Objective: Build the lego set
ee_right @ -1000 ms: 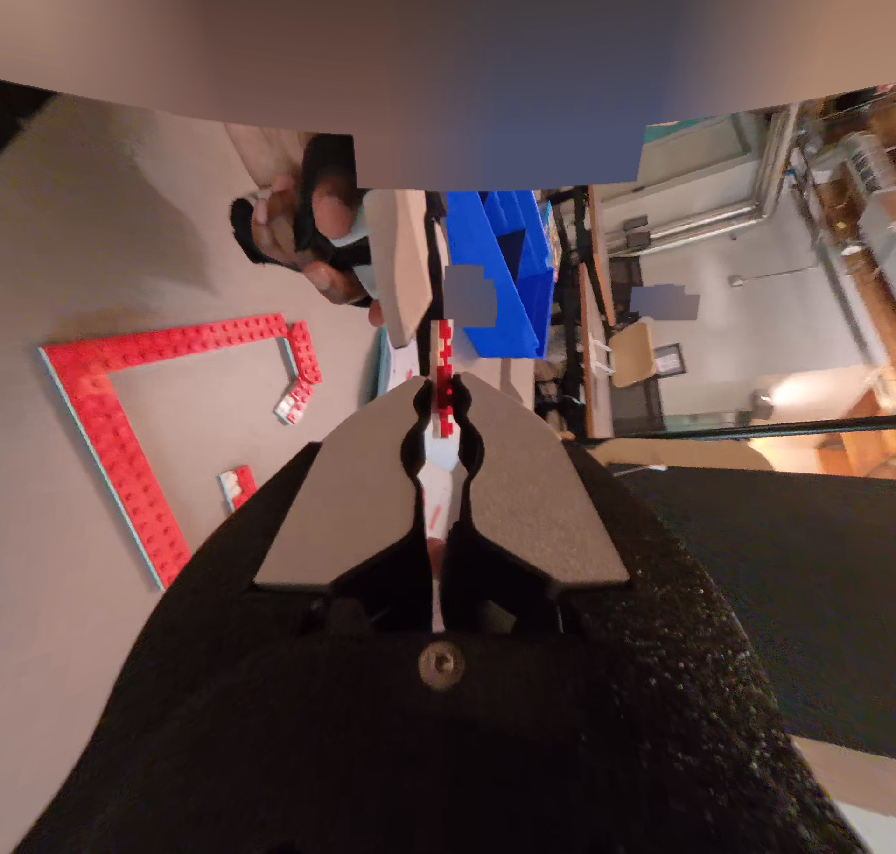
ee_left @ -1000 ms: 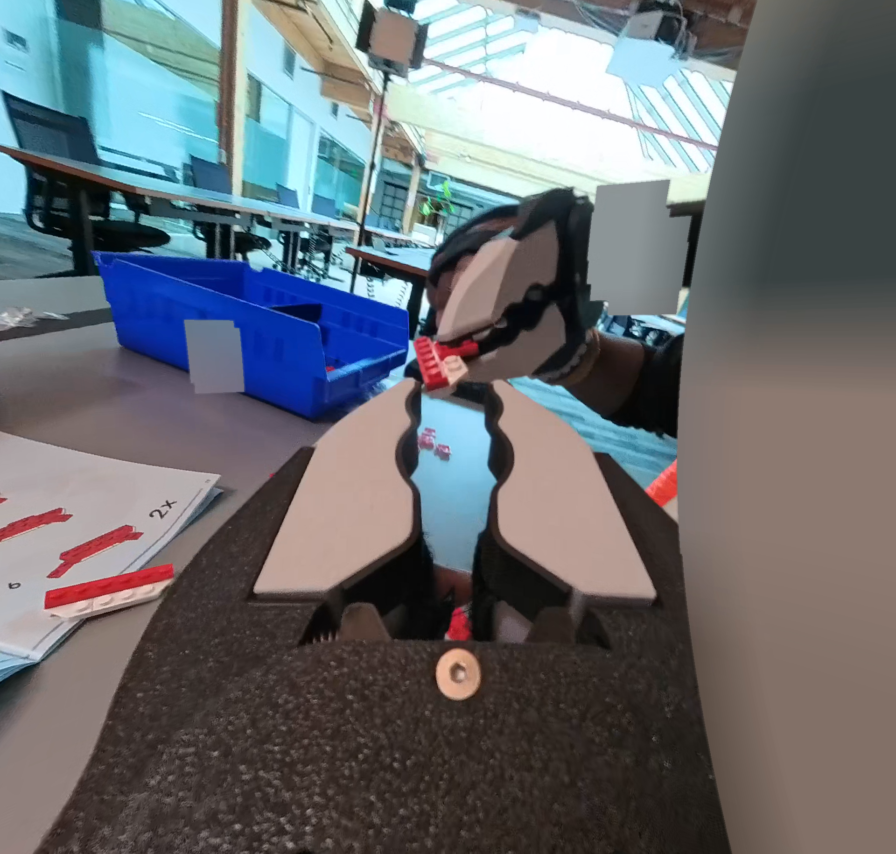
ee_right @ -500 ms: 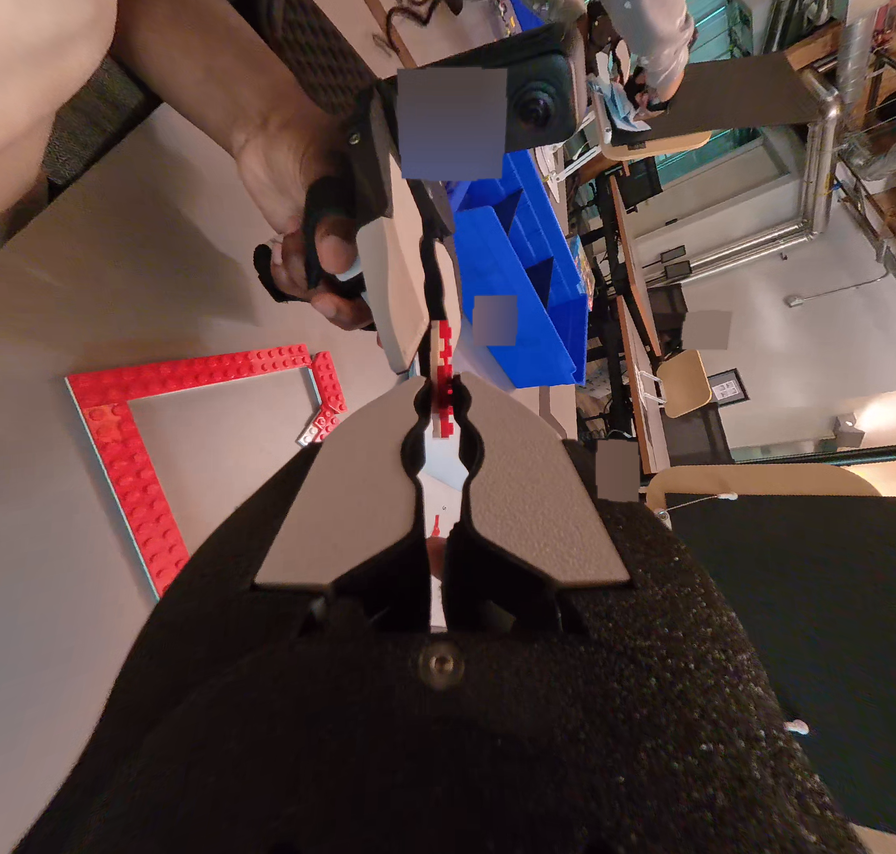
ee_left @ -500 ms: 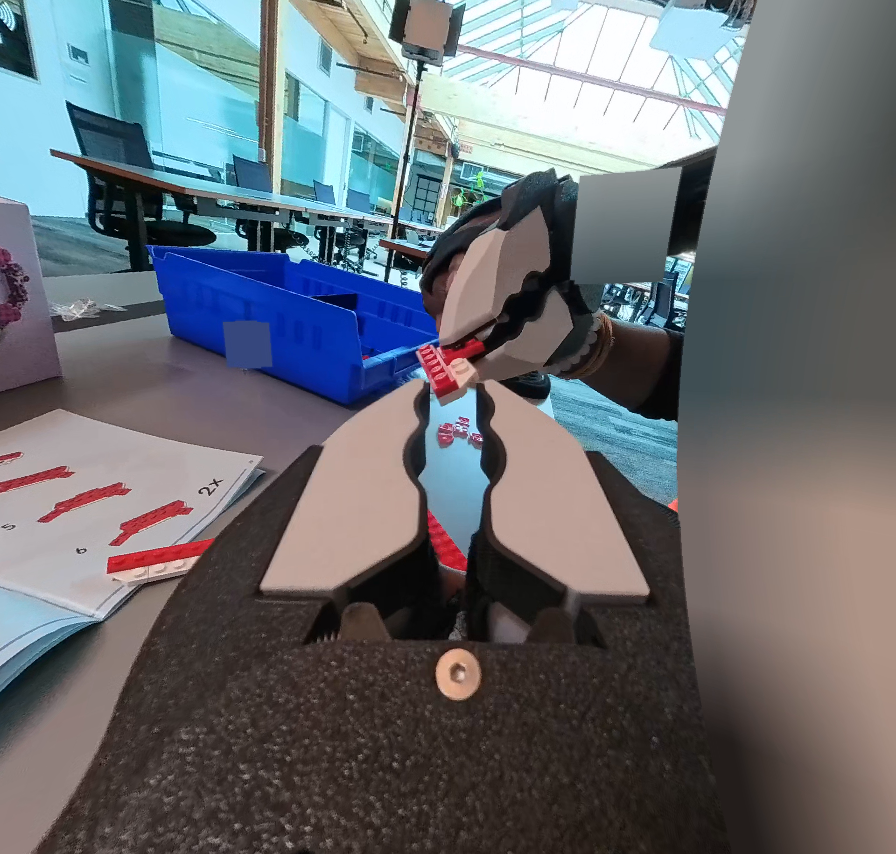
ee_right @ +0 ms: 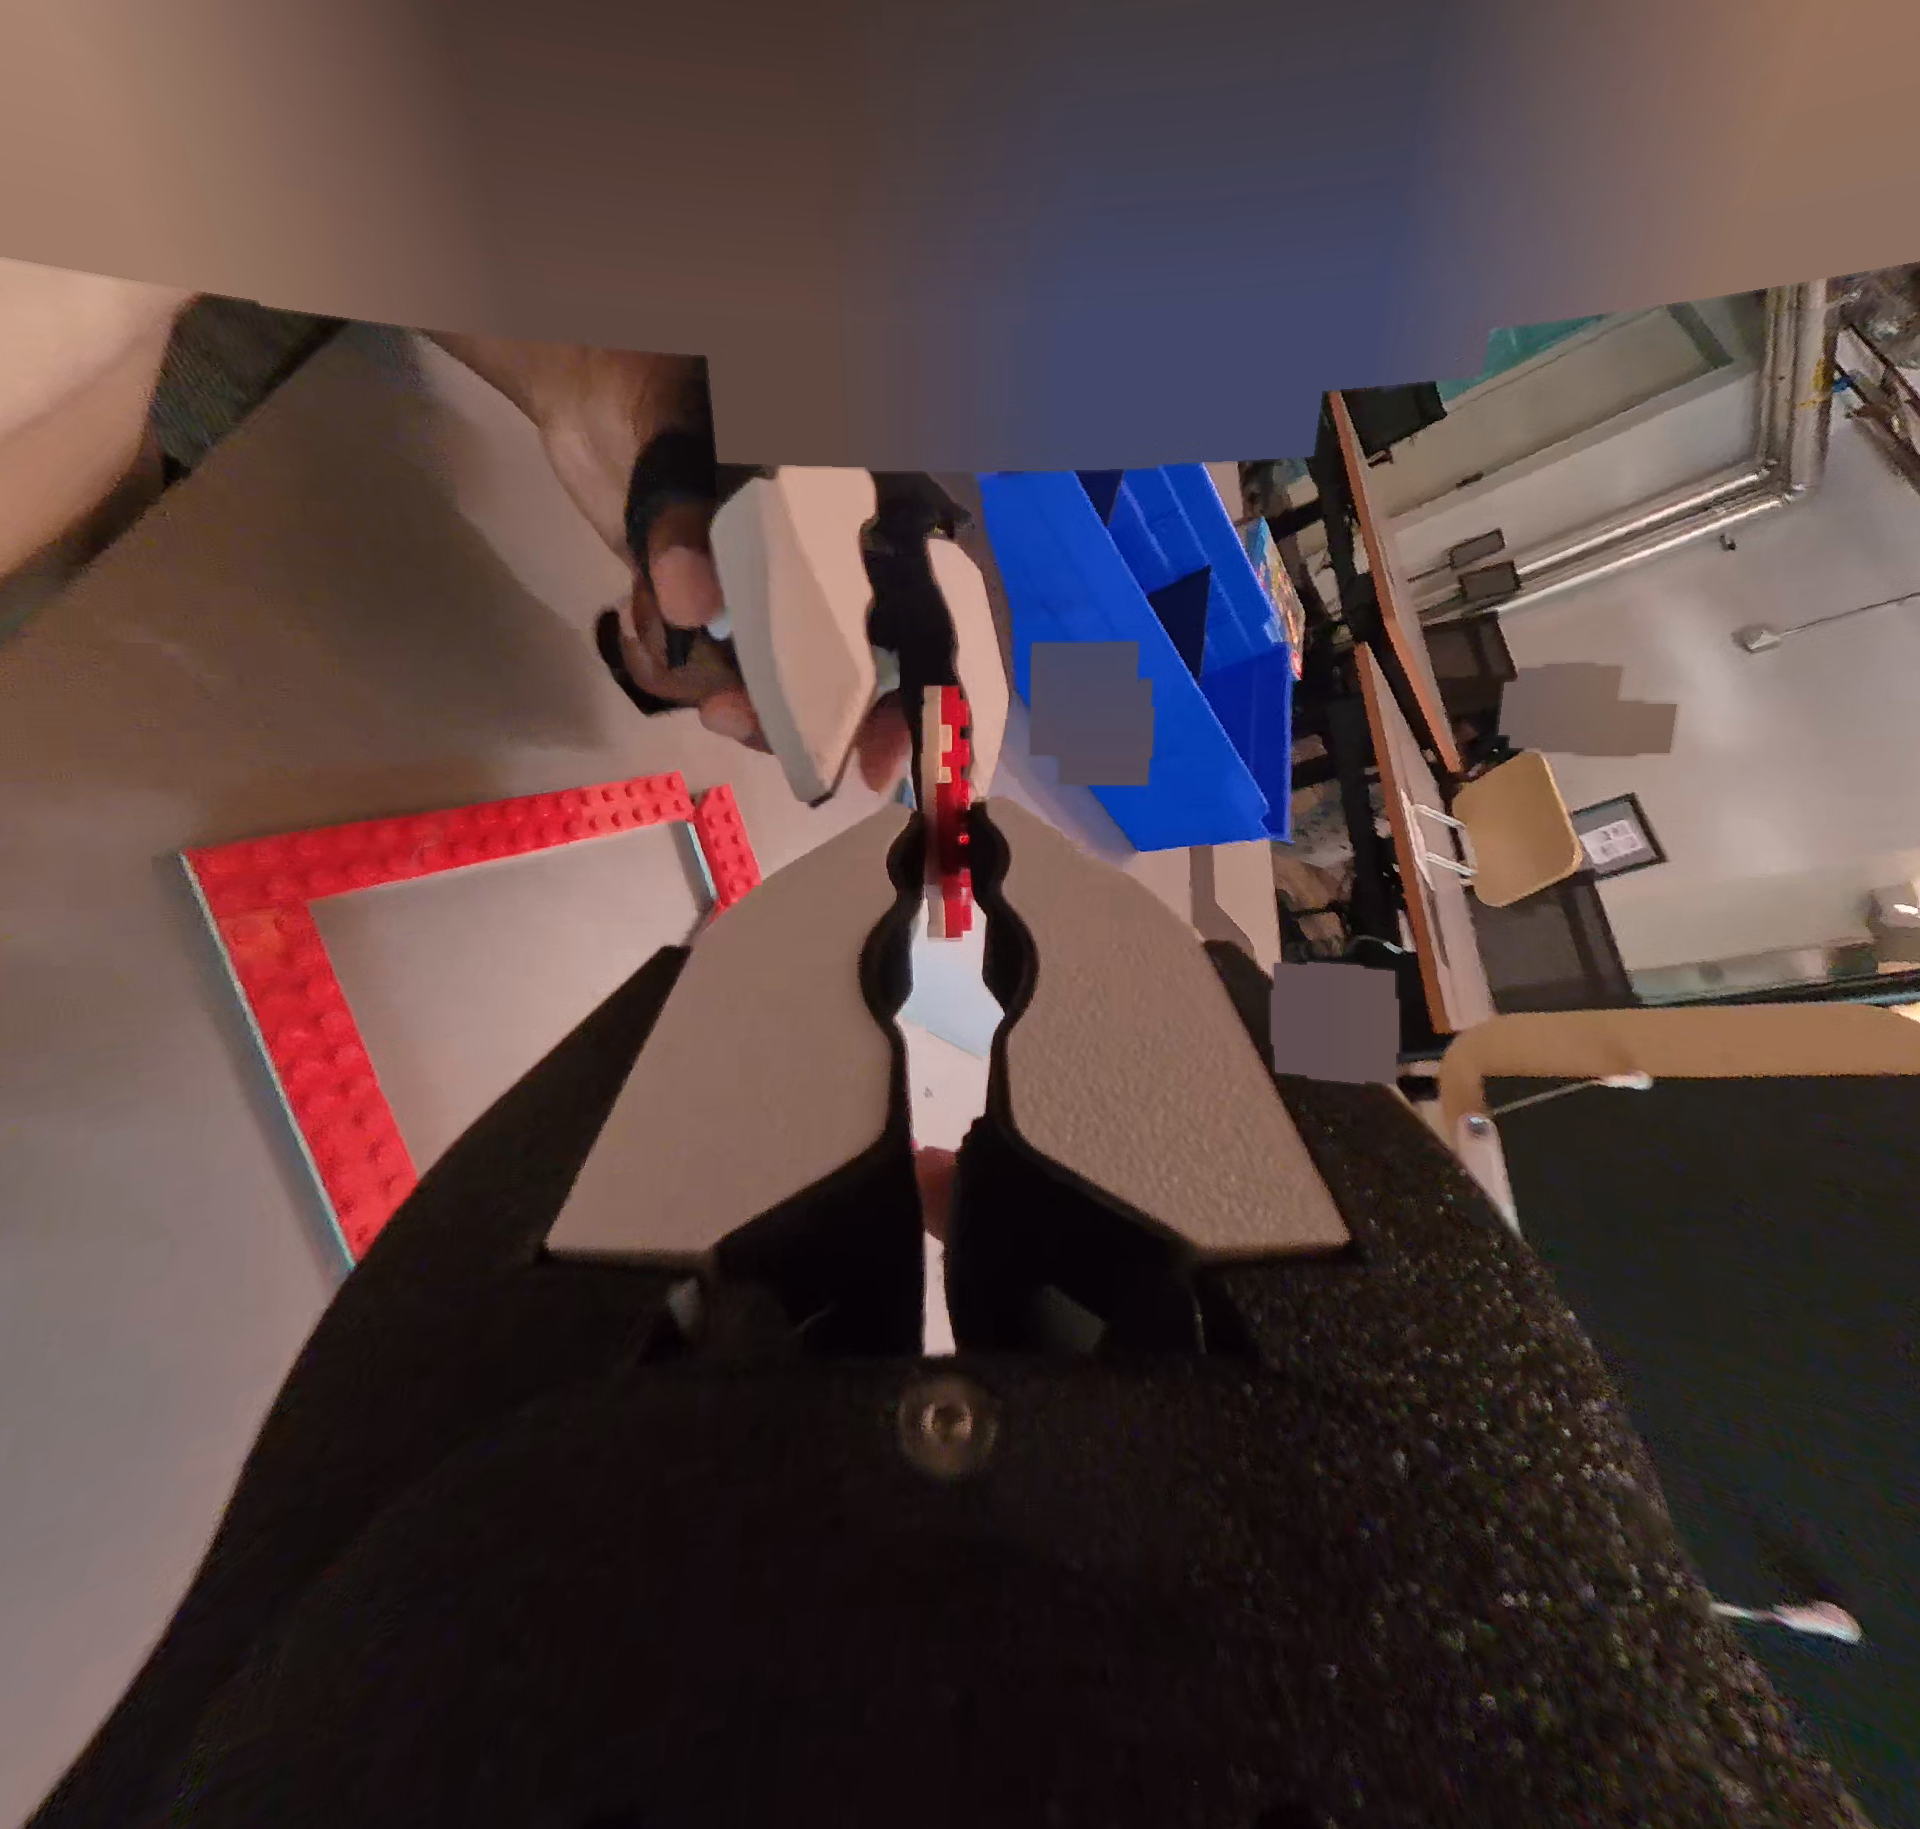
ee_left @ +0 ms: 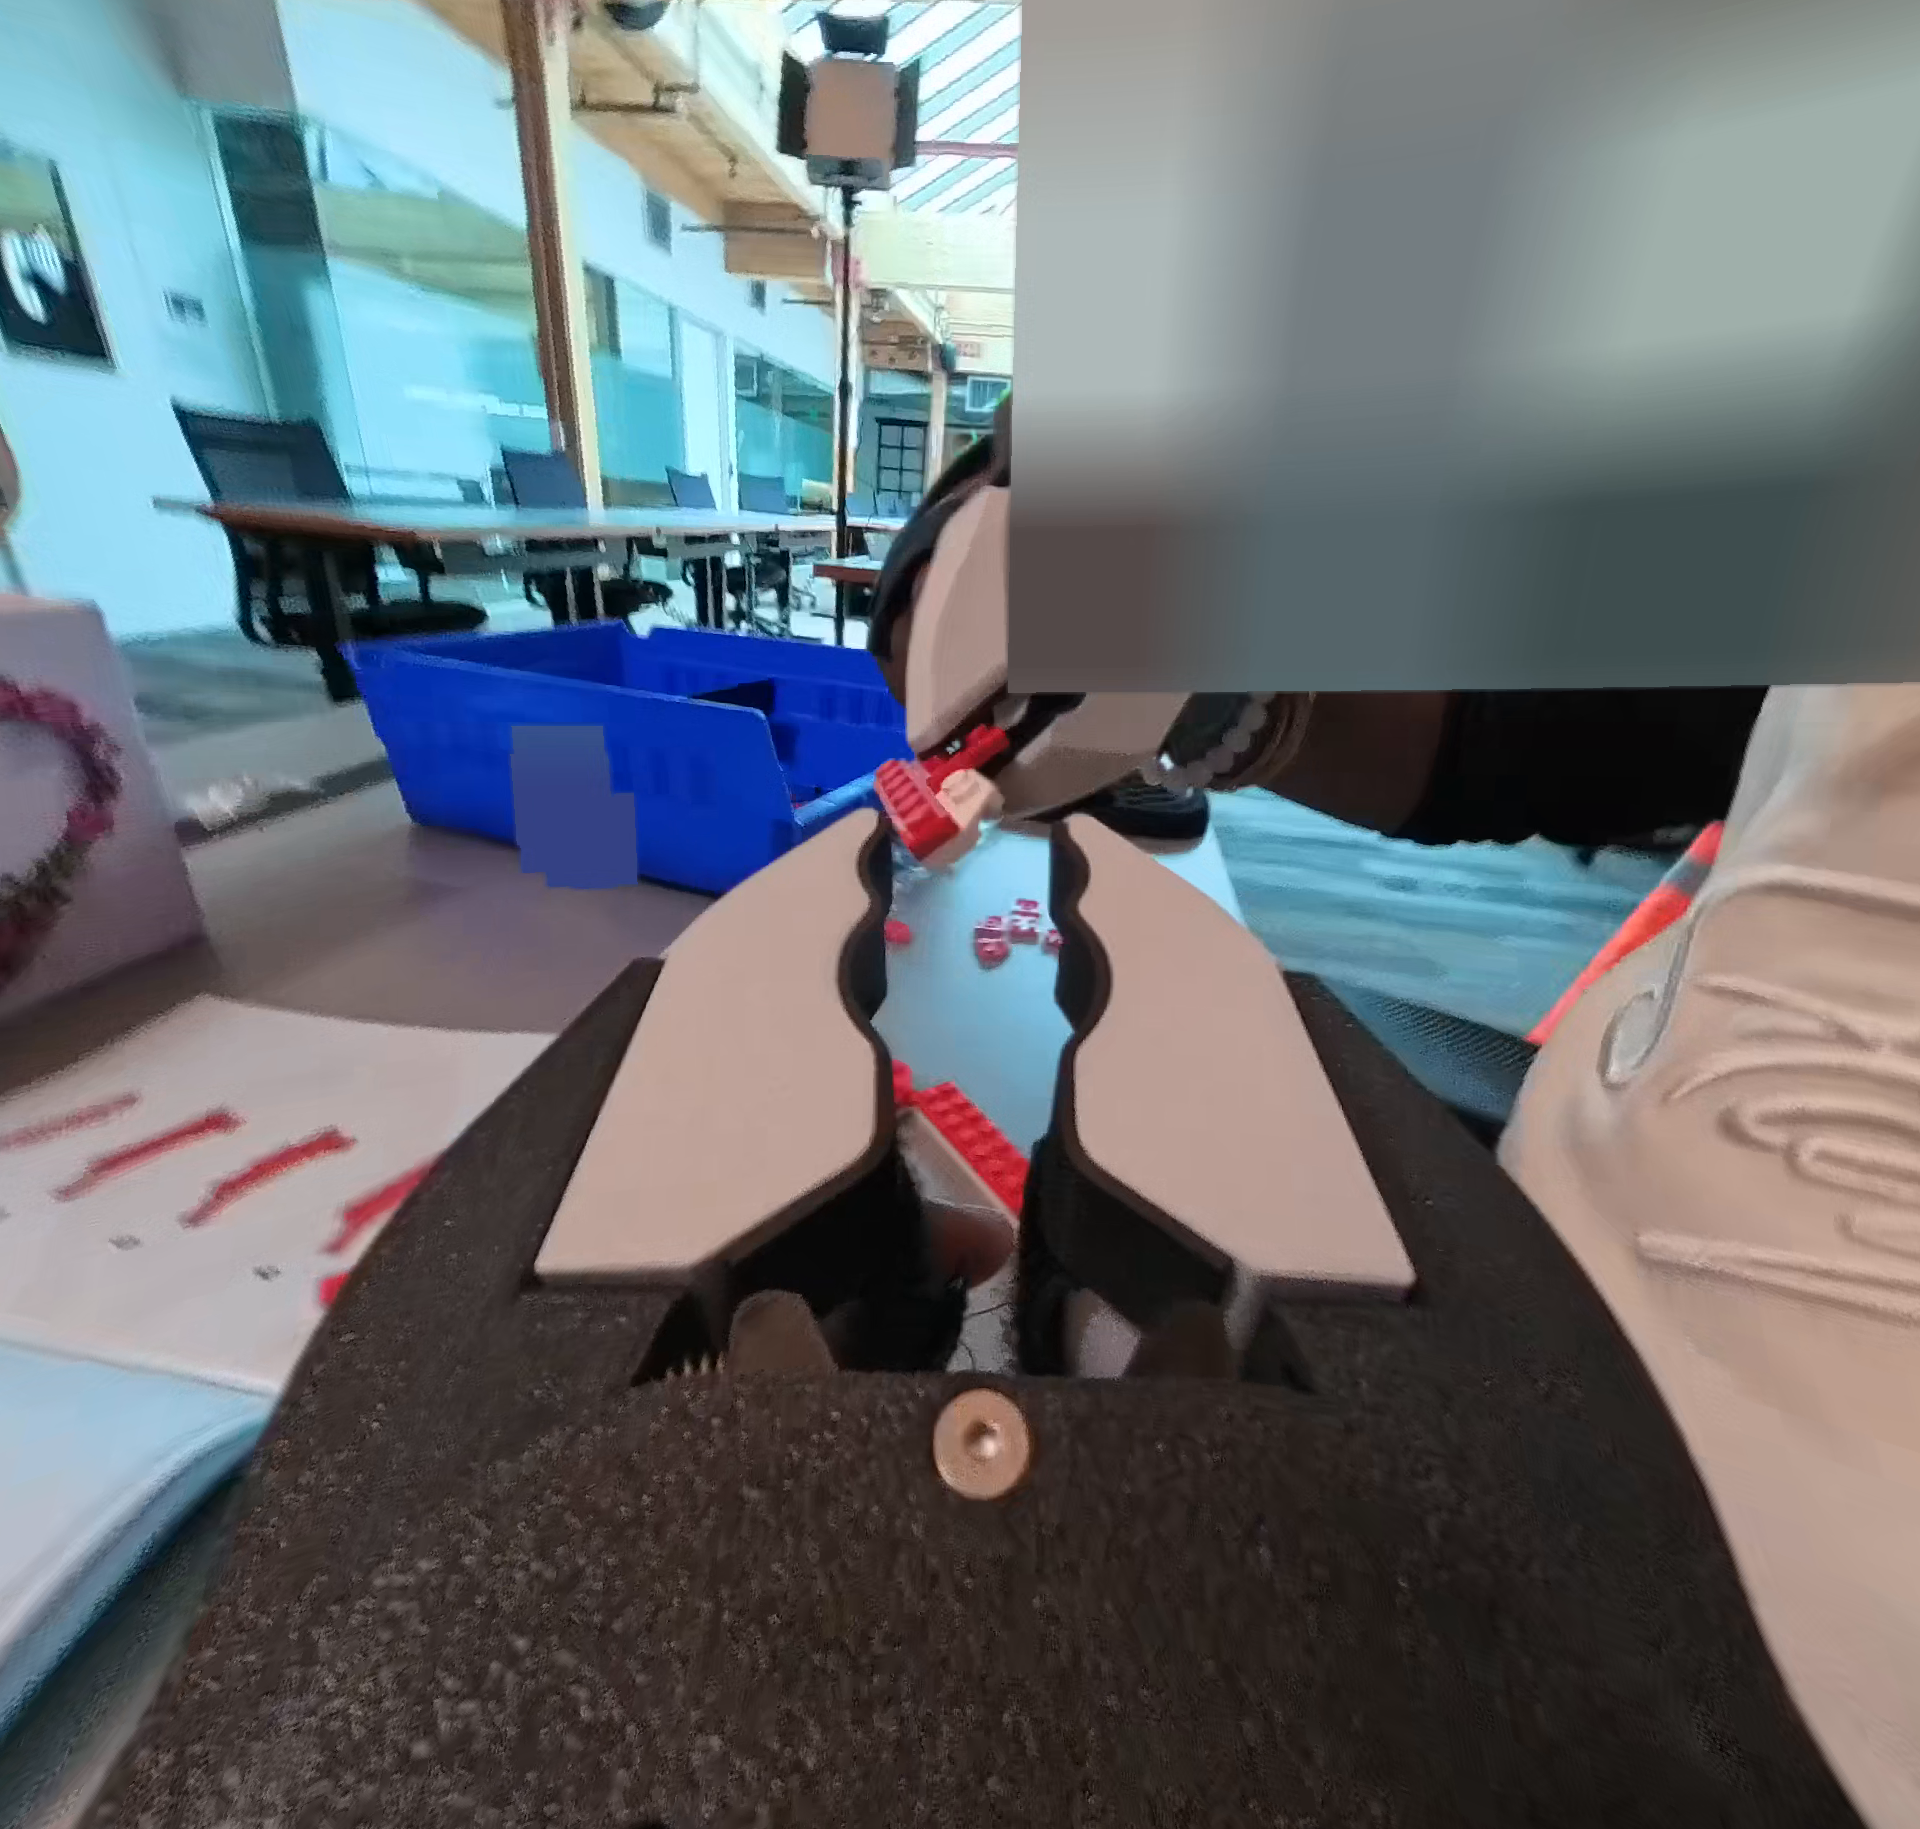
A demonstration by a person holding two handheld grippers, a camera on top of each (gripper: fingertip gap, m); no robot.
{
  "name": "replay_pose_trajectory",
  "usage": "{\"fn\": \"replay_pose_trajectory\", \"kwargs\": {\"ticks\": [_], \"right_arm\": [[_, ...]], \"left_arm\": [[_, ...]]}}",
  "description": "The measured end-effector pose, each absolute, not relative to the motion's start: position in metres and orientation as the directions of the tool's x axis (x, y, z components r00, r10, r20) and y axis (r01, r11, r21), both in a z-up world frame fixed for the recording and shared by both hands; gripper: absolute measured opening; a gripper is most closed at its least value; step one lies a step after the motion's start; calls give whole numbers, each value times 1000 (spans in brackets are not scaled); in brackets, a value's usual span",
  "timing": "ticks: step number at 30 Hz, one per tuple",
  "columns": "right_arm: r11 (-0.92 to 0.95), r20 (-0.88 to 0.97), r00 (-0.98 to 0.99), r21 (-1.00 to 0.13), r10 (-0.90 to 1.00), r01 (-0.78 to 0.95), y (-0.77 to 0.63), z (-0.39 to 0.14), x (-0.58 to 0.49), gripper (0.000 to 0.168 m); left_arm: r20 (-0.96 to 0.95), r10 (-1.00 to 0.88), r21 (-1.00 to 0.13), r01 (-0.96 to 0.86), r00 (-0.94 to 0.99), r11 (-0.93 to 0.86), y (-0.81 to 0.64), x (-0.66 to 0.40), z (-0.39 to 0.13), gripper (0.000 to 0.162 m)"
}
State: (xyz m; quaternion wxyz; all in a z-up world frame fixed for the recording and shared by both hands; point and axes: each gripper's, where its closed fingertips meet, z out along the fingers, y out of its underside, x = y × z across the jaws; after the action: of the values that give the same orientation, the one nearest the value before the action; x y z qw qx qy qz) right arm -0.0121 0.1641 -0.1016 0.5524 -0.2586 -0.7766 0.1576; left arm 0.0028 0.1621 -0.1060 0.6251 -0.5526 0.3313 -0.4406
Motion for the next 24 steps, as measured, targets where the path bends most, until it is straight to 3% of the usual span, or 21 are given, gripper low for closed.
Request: {"fn": "replay_pose_trajectory", "kwargs": {"ticks": [3, 6, 11, 15, 22, 24], "right_arm": [[760, 704, -294, -627, 647, 169, 154, -98, -10, 8], [689, 624, -342, -717, 702, 106, 141, -94, -10, 8], [638, 575, -386, -769, 722, 48, 130, -92, -14, 8], [641, 579, -403, -767, 709, 26, 125, -93, -16, 8], [673, 603, -393, -738, 694, 57, 129, -96, -18, 8], [697, 623, -369, -709, 690, 106, 138, -98, -17, 8]], "left_arm": [[-172, -873, -971, 71, 456, 229, 159, -3, -107, 22], [-310, -827, -940, -21, 468, 341, 157, -2, -109, 21], [-340, -824, -903, 87, 453, 420, 142, 3, -94, 15], [-370, -807, -891, 71, 459, 449, 141, 5, -95, 10], [-344, -821, -905, 73, 455, 420, 144, 5, -99, 10], [-307, -840, -922, 79, 448, 379, 147, 4, -101, 19]]}}
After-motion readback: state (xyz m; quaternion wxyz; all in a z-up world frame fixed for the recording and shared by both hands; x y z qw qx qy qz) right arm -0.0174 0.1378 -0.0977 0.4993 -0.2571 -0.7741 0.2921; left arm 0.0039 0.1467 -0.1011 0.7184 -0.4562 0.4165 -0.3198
